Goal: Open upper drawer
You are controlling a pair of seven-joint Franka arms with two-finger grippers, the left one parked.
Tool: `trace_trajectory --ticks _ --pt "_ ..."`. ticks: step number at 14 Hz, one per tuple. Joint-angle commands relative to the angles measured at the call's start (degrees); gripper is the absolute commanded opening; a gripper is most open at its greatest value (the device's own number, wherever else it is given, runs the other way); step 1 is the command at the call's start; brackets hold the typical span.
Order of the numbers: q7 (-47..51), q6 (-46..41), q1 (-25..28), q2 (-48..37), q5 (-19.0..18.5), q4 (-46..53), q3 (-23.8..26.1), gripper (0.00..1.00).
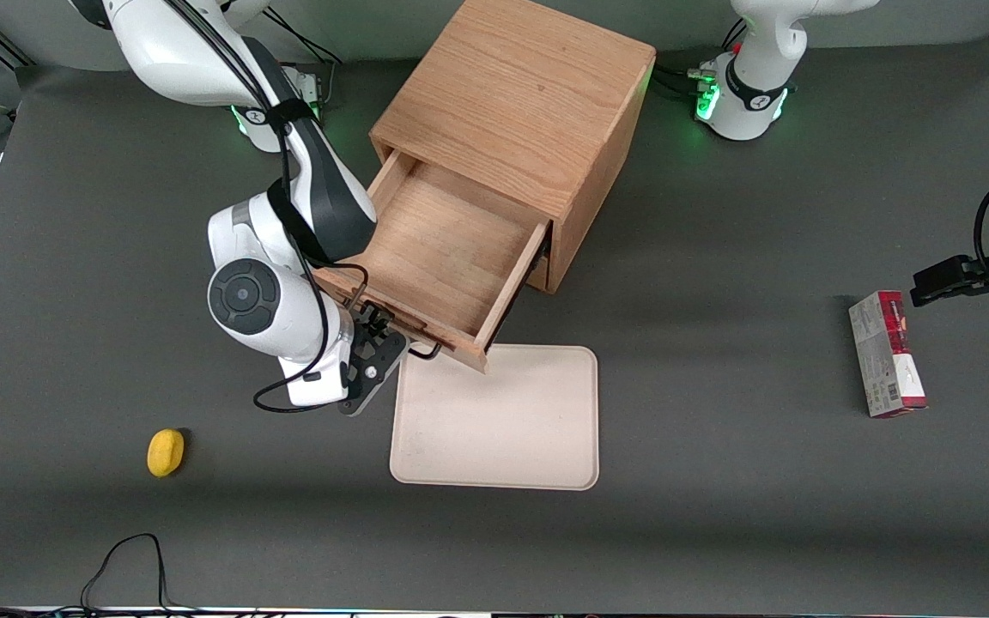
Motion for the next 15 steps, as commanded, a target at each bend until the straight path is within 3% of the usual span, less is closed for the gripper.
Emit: trace_trajectory --ticks 1,6,9,12,15 --pt "-0.10 -0.83 -0.69 1.11 1.17 3.56 0.12 1.00" --pt "4.46 -10.84 -2.26 -0.65 1.09 13.48 -0.59 1.00" --pt "8.24 -12.52 -4.64 -5.30 1.00 13.41 -0.93 1.00" --pt "19.64 -15.67 -5.44 -8.91 1.17 13.14 -4.61 1.00" --pt "21.17 -21.03 -4.92 -12.51 0.39 12.18 -9.27 1.00"
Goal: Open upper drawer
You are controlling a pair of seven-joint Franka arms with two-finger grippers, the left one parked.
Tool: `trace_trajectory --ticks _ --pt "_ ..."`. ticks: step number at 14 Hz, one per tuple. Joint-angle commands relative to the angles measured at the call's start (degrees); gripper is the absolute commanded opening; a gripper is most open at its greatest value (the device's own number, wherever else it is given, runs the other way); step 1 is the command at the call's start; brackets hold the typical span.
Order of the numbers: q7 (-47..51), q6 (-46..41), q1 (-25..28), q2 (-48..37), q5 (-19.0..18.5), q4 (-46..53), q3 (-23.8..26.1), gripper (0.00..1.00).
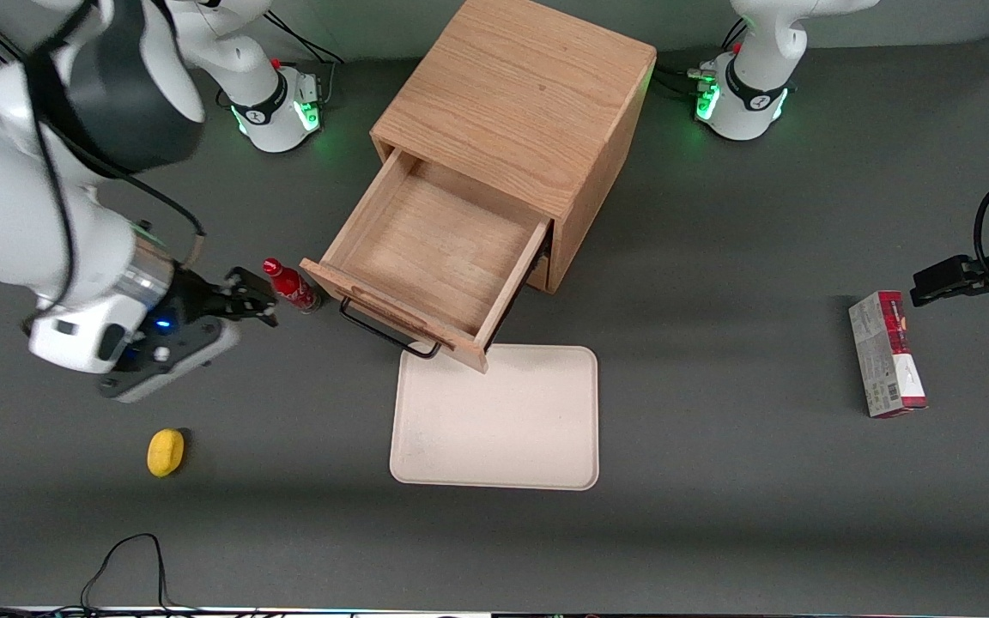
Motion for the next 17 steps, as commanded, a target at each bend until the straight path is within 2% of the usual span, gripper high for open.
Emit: trace_trajectory --ticks 1,5,8,9,11,13,15,17 --pt "2.58 -3.74 0.83 -3.31 0.36 -2.27 -4.77 1.00" --pt "6.52 -6.38 1.00 -5.87 0.28 -5.97 -11.73 1.00" --pt "9.43 -5.08 -1.18 -8.06 -2.88 -8.24 -10.78 1.00" --pt "9.61 -3.07 -4.06 -9.46 -3.50 -10.17 -7.72 1.00" --pt "9.61 2.37 -11.62 -14.02 -7.44 -16.48 0.44 1.00" --pt "9.61 6.78 -18.21 -17.81 -8.78 -22.03 6.78 1.00" --pt "9.61 7.50 -22.18 -18.96 -8.78 -23.81 9.70 1.00" --pt "9.52 7.68 -23.86 -20.11 -8.78 -25.56 10.59 1.00"
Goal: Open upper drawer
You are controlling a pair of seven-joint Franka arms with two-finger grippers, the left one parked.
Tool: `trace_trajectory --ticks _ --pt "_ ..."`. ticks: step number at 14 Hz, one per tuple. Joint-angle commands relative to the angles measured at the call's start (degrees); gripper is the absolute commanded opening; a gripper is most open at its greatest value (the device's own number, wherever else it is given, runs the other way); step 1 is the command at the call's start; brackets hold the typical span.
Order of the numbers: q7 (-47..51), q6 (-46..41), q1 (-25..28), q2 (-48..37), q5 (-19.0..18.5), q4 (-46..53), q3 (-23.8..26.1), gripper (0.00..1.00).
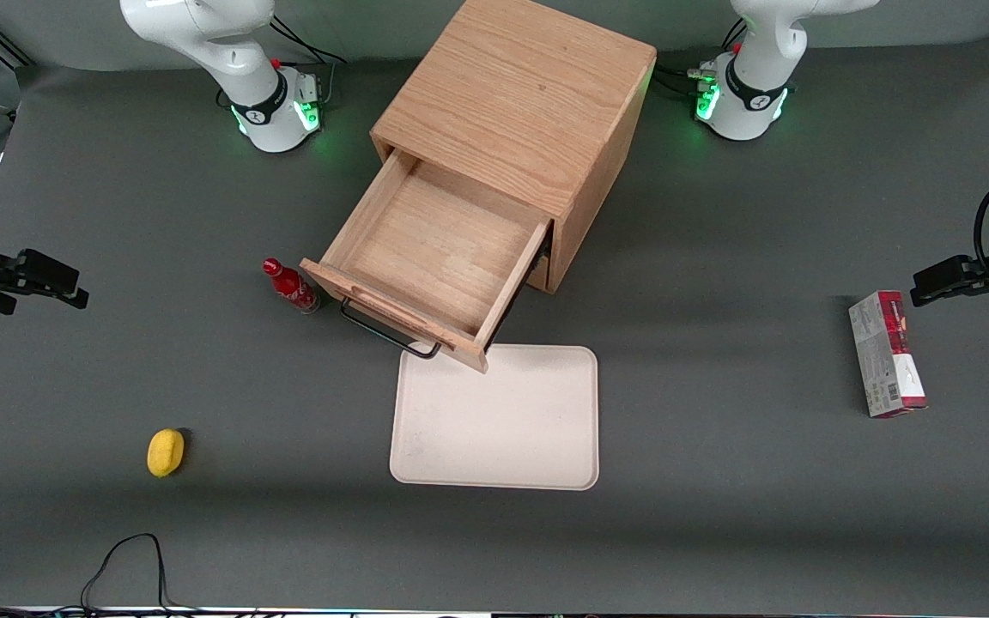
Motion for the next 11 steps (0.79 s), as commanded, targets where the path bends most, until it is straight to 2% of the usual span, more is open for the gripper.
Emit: trace_trajectory --ticks 1,3,4,6,11 --pt "1.68 1.83 -1.74 -3.34 -1.23 -4.94 2.00 1.00" --pt "1.42 1.74 -1.57 -2.91 -1.57 -4.43 1.92 1.00" --pt "1.33 1.48 -1.22 -2.38 -3.49 -3.73 1.91 1.00" --pt "1.16 1.13 -1.04 -2.03 -4.74 -3.10 1.92 1.00" --pt "1.15 0.95 -1.21 -2.02 -4.65 -3.37 1.65 1.00"
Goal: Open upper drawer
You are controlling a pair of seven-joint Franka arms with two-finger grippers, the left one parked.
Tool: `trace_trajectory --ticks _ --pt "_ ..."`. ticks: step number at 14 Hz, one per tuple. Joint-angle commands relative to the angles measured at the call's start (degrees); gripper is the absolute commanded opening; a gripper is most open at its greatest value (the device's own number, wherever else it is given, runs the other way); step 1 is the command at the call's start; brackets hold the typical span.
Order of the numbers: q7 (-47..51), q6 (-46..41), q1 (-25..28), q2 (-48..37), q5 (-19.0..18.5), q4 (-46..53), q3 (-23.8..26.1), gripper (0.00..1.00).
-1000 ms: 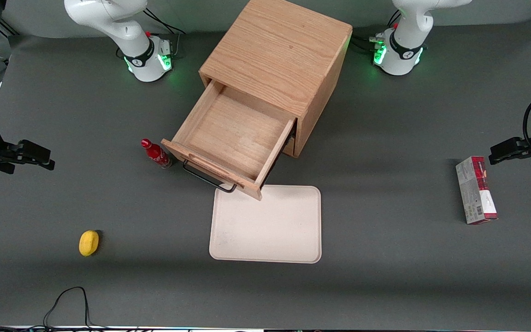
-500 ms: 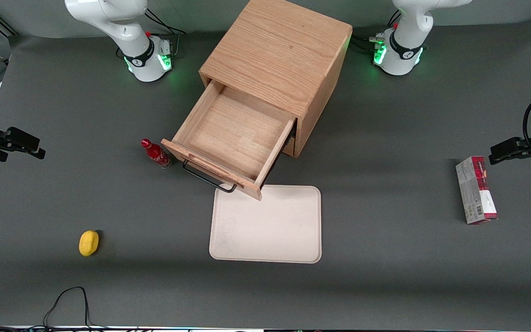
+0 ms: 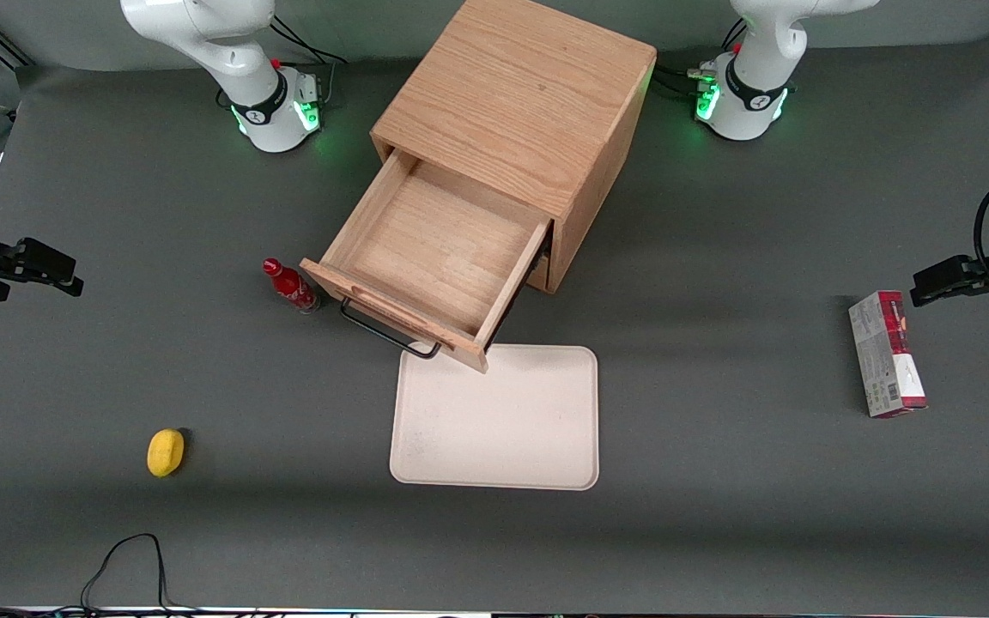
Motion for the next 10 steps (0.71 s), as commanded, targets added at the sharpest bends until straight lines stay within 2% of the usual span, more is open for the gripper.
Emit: trace_trajectory --ticks 1,10 --pt "1.42 0.49 -0.02 -0.38 -1.31 -0.46 0.13 1.00" --pt "1.95 -2.50 -0.02 -0.29 0.09 -0.46 0.04 1.00"
